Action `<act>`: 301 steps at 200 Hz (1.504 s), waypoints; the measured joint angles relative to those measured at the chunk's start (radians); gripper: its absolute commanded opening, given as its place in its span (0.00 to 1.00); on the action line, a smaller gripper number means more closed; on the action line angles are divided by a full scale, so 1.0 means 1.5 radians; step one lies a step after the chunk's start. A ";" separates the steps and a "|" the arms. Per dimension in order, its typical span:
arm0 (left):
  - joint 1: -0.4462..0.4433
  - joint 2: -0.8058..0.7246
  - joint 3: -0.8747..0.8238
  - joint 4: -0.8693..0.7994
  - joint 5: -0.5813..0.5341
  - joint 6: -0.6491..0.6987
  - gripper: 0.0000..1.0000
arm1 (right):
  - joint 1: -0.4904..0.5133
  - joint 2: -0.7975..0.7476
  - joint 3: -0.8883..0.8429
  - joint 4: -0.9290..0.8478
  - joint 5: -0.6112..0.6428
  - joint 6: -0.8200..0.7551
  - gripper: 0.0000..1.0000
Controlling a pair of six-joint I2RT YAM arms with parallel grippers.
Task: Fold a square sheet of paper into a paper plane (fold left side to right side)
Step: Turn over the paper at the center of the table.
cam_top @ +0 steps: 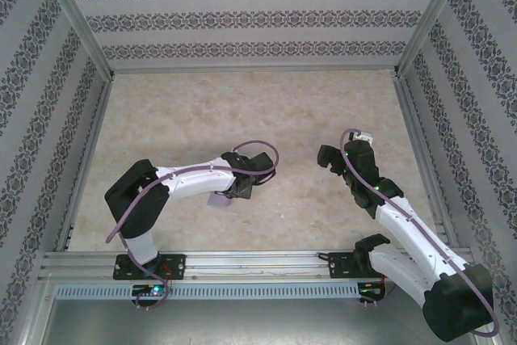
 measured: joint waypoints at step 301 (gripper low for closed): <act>0.263 -0.273 -0.335 0.608 0.418 0.109 0.45 | 0.124 0.426 0.089 0.202 -0.495 0.185 0.19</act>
